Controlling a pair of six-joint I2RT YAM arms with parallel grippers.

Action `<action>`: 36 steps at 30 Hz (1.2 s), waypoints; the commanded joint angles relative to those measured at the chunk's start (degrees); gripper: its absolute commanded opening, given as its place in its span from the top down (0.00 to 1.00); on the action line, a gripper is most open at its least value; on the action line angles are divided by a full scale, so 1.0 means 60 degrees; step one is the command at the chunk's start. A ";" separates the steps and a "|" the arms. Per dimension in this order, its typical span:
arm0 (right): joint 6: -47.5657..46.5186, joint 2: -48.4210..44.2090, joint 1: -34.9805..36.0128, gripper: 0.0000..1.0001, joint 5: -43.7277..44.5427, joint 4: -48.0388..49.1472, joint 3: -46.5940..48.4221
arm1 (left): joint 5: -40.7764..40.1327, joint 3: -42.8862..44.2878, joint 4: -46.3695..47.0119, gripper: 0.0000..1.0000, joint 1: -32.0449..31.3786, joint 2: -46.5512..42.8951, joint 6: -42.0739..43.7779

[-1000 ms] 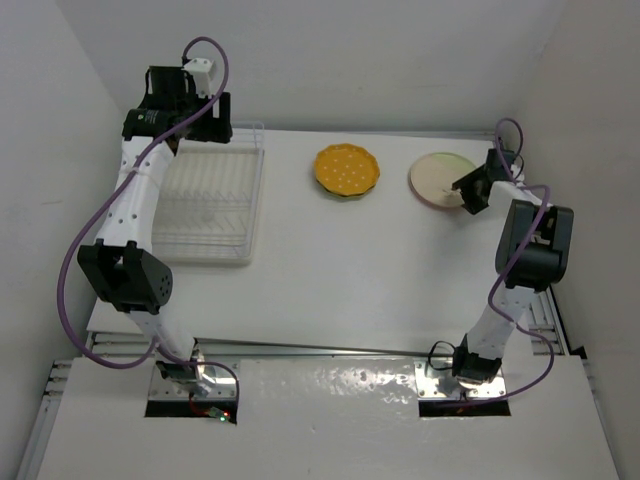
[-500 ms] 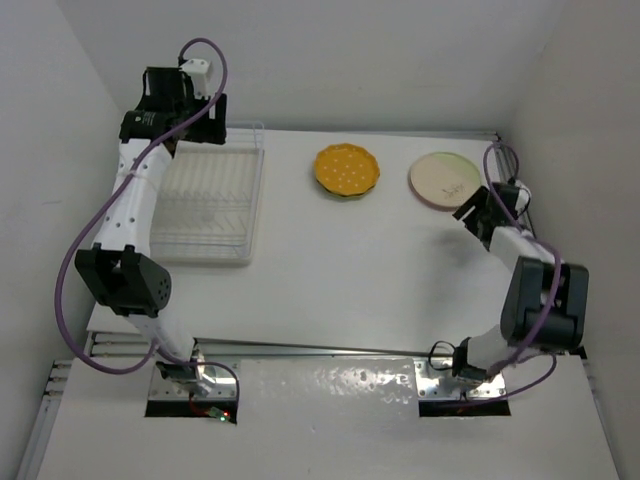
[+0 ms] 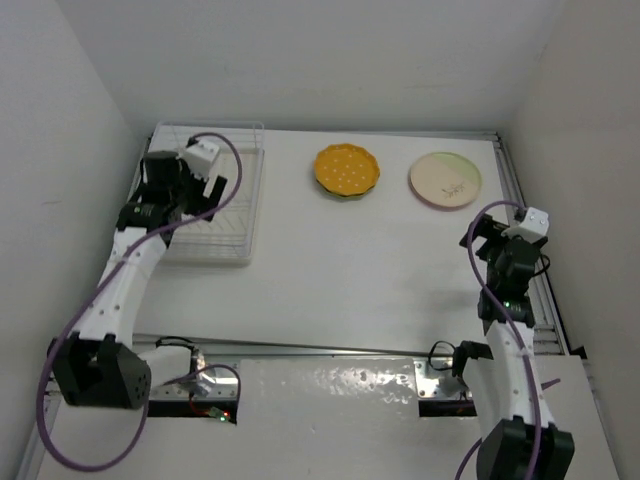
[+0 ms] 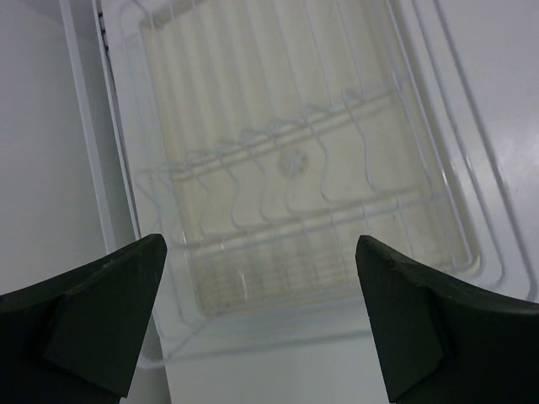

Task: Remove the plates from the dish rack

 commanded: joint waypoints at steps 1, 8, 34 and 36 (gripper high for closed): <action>-0.0754 -0.1160 0.0023 0.01 -0.0107 0.0505 -0.0787 | 0.0012 -0.1575 0.1716 0.06 0.0103 -0.1827 0.1236; -0.0565 -0.1997 0.0009 0.01 -0.0723 0.0036 -0.1024 | -0.1154 -0.2663 0.1220 0.00 0.0088 -0.2756 -0.1074; -0.0565 -0.2920 0.0023 0.01 -0.0534 -0.1150 -0.0746 | -0.1289 -0.4200 0.2010 0.00 0.0103 -0.4440 -0.2424; -0.0550 -0.2964 0.0023 0.01 -0.0548 -0.1209 -0.0746 | -0.1085 -0.4259 0.2112 0.00 0.0103 -0.4542 -0.2352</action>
